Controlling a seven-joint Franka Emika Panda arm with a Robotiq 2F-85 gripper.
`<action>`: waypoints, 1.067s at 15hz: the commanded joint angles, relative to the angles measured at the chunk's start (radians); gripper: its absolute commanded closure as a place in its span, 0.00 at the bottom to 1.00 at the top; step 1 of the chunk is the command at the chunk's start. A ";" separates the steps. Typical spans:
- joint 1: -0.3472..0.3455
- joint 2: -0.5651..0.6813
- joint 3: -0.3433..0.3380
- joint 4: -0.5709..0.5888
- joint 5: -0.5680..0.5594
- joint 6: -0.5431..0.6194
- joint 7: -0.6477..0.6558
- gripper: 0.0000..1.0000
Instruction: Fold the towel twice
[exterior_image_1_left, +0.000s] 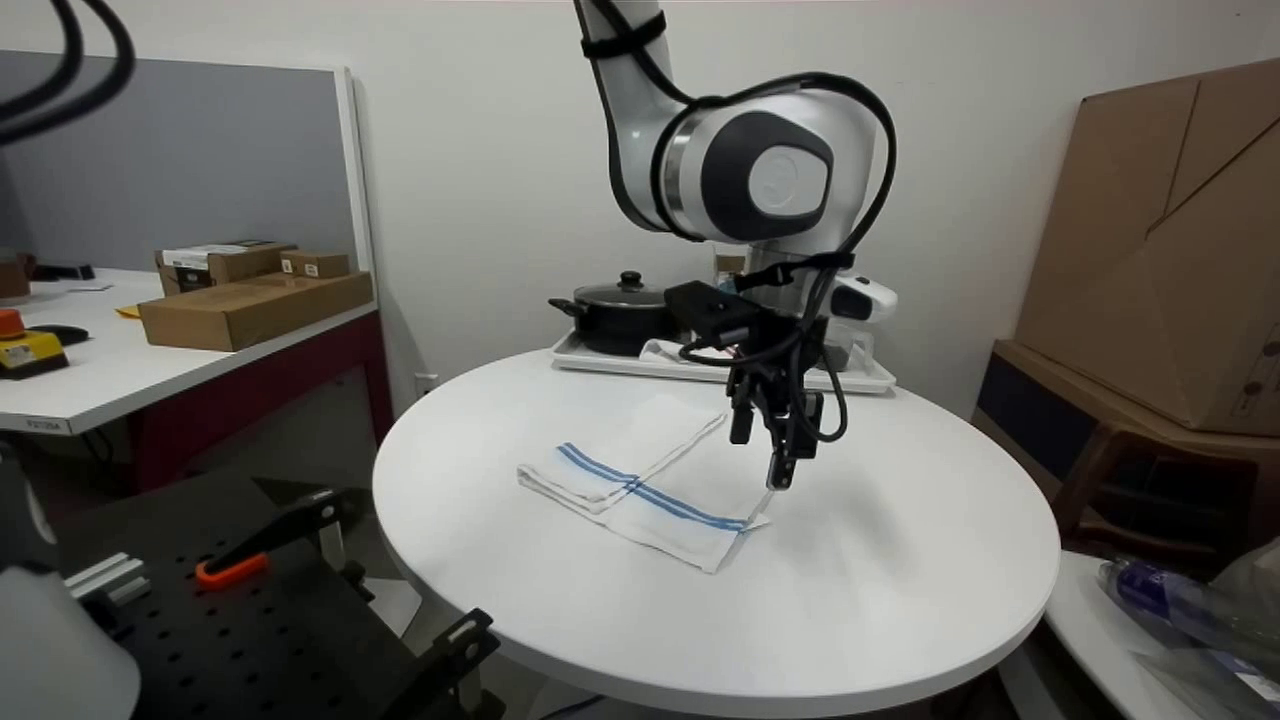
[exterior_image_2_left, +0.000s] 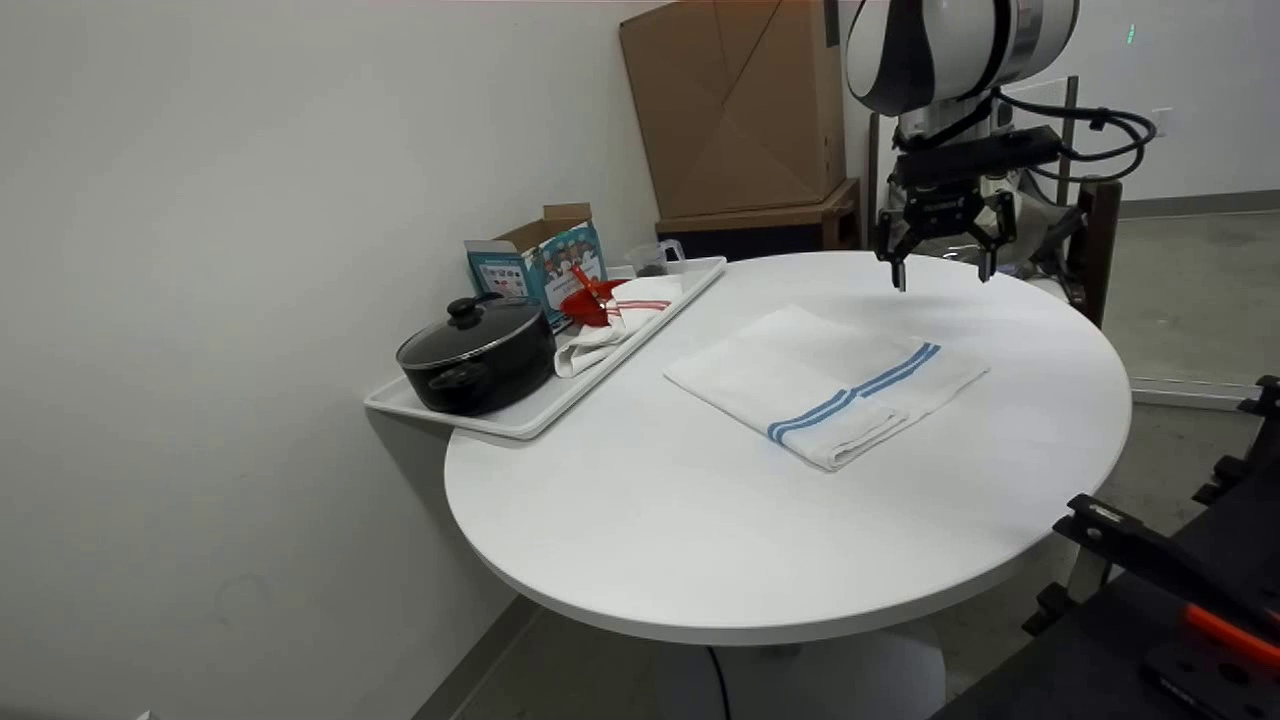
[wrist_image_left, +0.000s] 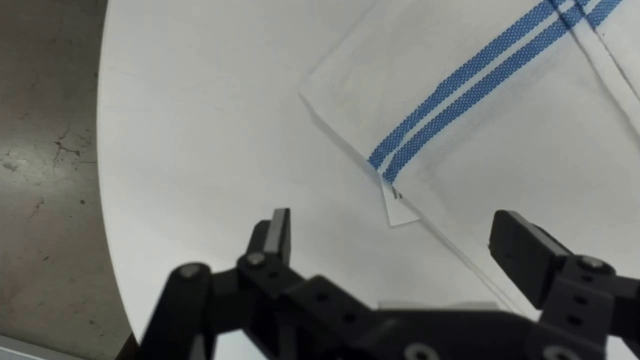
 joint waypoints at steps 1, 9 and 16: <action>-0.007 0.073 0.008 0.051 0.039 0.009 -0.041 0.00; -0.004 0.133 0.017 0.030 0.061 0.029 -0.044 0.00; 0.013 0.182 0.009 0.016 0.037 0.043 -0.068 0.00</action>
